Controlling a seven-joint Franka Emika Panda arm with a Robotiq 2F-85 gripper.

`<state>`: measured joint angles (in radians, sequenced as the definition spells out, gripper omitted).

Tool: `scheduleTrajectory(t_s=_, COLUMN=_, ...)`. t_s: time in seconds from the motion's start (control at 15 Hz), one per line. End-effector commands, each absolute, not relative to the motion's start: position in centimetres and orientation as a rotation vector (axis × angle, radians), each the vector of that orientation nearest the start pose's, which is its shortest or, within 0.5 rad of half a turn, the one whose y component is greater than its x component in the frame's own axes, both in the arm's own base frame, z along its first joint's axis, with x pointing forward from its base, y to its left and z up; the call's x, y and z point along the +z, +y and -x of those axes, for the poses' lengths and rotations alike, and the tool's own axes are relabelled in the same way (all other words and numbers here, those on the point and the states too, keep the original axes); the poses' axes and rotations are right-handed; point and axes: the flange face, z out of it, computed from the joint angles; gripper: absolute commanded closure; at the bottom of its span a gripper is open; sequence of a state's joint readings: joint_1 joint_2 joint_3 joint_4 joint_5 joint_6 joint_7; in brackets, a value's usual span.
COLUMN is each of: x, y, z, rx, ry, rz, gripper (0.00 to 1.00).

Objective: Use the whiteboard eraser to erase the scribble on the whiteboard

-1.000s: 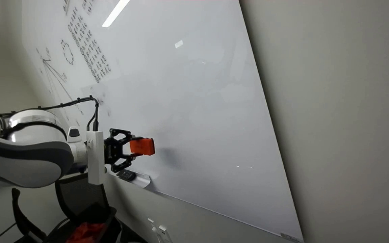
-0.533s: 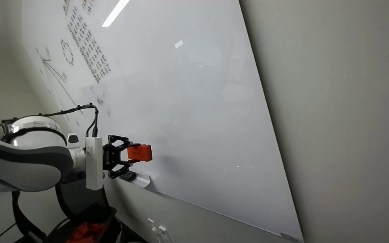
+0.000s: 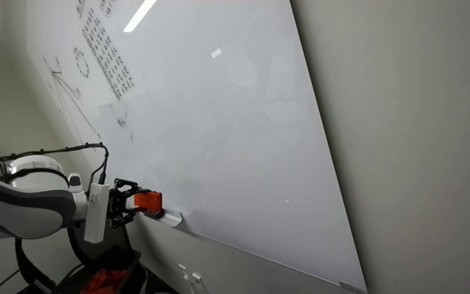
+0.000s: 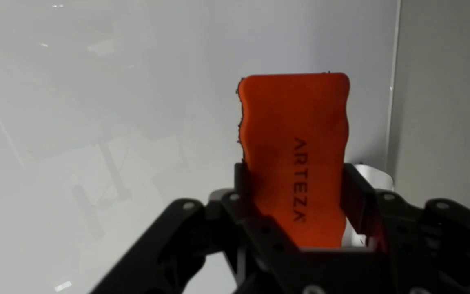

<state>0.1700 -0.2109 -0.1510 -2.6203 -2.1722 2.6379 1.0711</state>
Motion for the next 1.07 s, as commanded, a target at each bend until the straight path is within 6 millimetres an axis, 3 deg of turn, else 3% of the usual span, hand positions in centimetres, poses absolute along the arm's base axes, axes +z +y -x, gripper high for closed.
scheduleTrajectory(t_s=0.0, x=29.4, y=7.1, z=-44.7, rx=0.849, ry=0.993, rz=-2.019, gripper=0.69)
scheduleTrajectory(t_s=0.6, x=24.4, y=11.9, z=-53.9, rx=0.751, ry=1.036, rz=-2.105, gripper=0.69)
scheduleTrajectory(t_s=0.67, x=24.9, y=11.1, z=-51.8, rx=0.762, ry=1.004, rz=-2.089, gripper=0.69)
scheduleTrajectory(t_s=0.73, x=24.4, y=11.4, z=-52.3, rx=0.755, ry=1.011, rz=-2.092, gripper=0.44)
scheduleTrajectory(t_s=1.0, x=24.1, y=11.4, z=-52.2, rx=0.747, ry=1.013, rz=-2.095, gripper=0.44)
